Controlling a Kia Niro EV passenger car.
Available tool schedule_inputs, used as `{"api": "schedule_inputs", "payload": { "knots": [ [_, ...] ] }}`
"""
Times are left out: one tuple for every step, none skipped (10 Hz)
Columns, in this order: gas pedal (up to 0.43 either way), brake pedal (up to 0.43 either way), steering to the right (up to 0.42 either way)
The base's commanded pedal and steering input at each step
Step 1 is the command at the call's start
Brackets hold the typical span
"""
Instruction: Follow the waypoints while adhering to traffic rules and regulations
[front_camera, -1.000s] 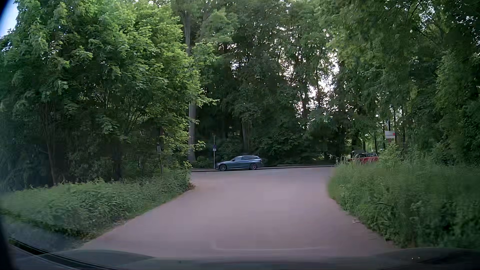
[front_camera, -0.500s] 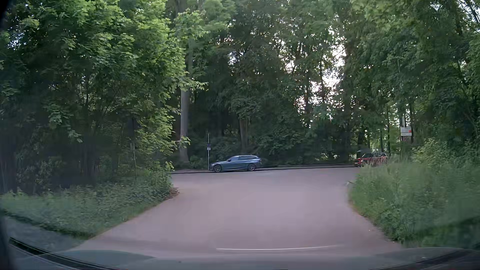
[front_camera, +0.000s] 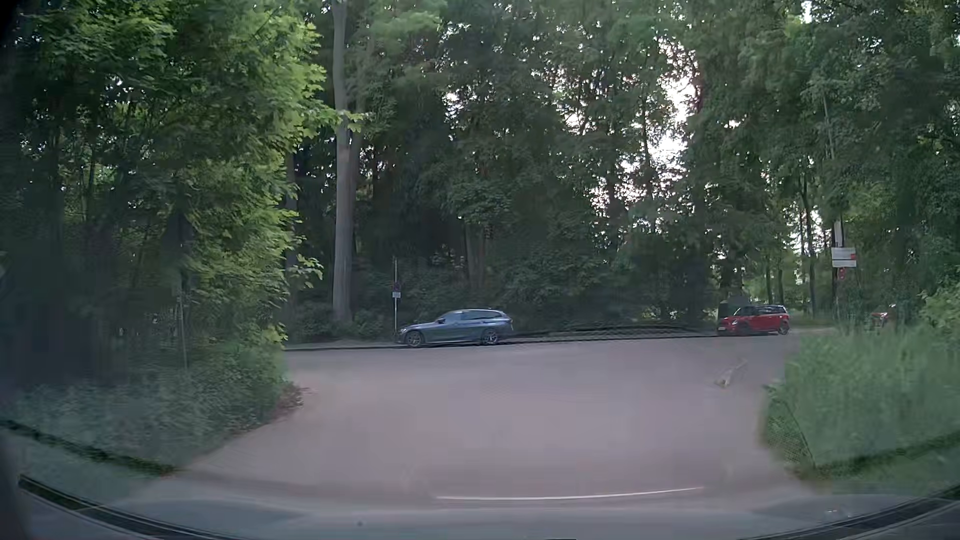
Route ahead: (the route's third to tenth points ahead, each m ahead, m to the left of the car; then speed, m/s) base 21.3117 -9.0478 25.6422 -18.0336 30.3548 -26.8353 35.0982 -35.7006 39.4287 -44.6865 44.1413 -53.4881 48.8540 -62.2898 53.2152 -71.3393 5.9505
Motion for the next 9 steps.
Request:
{"api": "schedule_inputs", "payload": {
  "knots": [
    [0.0, 0.14, 0.052],
    [0.0, 0.189, 0.056],
    [0.0, 0.238, 0.062],
    [0.0, 0.274, 0.069],
    [0.0, 0.28, 0.076],
    [0.0, 0.28, 0.082],
    [0.0, 0.268, 0.086],
    [0.0, 0.213, 0.091],
    [0.0, 0.201, 0.094]
  ]
}}
